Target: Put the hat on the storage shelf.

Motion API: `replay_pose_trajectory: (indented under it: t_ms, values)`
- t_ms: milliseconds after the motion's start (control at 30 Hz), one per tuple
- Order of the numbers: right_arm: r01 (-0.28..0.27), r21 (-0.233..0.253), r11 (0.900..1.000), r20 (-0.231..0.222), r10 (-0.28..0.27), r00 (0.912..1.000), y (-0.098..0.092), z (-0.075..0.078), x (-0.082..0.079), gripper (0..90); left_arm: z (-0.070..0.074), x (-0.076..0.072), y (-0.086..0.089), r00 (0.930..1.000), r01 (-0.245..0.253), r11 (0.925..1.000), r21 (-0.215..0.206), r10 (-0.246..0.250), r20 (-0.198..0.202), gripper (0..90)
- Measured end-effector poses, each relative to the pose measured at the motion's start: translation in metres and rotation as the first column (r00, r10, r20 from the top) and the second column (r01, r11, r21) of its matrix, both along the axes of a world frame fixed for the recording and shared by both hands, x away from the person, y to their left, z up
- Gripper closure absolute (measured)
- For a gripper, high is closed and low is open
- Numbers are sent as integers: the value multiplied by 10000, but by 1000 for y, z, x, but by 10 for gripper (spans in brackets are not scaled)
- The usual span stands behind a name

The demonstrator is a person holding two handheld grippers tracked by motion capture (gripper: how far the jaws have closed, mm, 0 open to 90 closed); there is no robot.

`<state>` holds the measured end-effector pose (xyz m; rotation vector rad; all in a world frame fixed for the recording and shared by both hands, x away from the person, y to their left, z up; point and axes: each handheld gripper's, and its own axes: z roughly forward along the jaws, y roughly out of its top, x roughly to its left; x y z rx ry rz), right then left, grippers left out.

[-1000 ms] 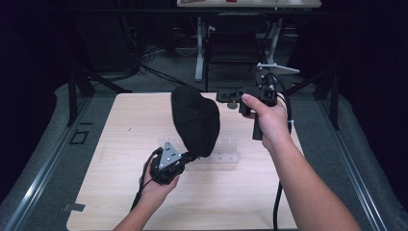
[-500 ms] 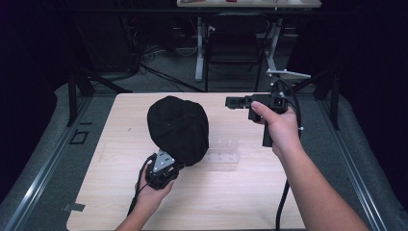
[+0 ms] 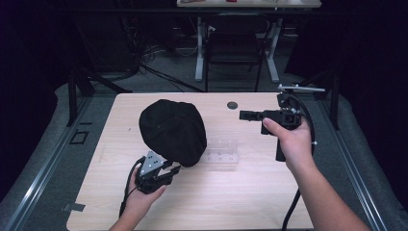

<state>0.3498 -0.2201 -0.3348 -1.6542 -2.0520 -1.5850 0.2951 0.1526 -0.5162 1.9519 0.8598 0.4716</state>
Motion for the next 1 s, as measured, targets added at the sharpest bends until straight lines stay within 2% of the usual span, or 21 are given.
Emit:
replay_pose_trajectory:
  t_ms: [67, 167, 233, 300, 367, 433, 533, 600, 667, 700, 800, 900, 933, 1000]
  values:
    - [23, -71, 10000, 48, -23, 10000, -1, -2, -2, 644, 3, -2, 5, 10000, -83, 9999, -113, 82, -34, 583]
    - [180, -680, 9975, 446, -150, 9989, -6, -11, -13, 608, 5, -7, 14, 9997, -206, 9987, -457, 198, -175, 523]
    - [235, -844, 9962, 573, -186, 9982, -8, -13, -16, 598, 5, -11, 20, 9990, -302, 9974, -656, 280, -354, 502]
    - [388, -1319, 9905, 938, -265, 9952, -10, -20, -26, 576, 4, -14, 26, 9983, -388, 9974, -602, 361, -456, 486]
    - [423, -1462, 9883, 1104, -262, 9935, -12, -25, -32, 574, 1, -17, 32, 9973, -536, 9970, -567, 506, -533, 479]
    - [430, -1549, 9870, 1179, -247, 9927, -12, -29, -34, 574, -3, -17, 38, 9960, -723, 9958, -554, 691, -568, 479]
    - [479, -1926, 9801, 1136, -263, 9932, -12, -40, -40, 576, -14, -16, 46, 9929, -986, 9920, -786, 928, -750, 479]
    - [589, -2237, 9729, 1313, -298, 9909, -13, -47, -44, 575, -18, -16, 49, 9903, -1129, 9917, -613, 1073, -883, 478]
    - [611, -2287, 9716, 1269, -324, 9914, -14, -53, -48, 575, -22, -17, 50, 9916, -1106, 9929, -440, 1072, -718, 475]
    - [732, -2338, 9695, 1425, -403, 9890, -15, -58, -51, 574, -23, -17, 51, 9915, -1101, 9929, -442, 1066, -748, 473]
    - [831, -2567, 9629, 1470, -461, 9881, -16, -69, -58, 575, -27, -17, 50, 9917, -1057, 9932, -495, 1017, -782, 473]
    - [823, -2708, 9591, 1359, -465, 9896, -21, -84, -63, 589, -28, -18, 48, 9937, -933, 9941, -562, 894, -678, 475]
    - [850, -2844, 9549, 1291, -497, 9904, -23, -92, -64, 596, -28, -18, 48, 9942, -902, 9942, -577, 865, -640, 476]
    - [1037, -3075, 9459, 1444, -613, 9876, -25, -102, -67, 597, -27, -19, 47, 9949, -843, 9949, -560, 809, -609, 478]
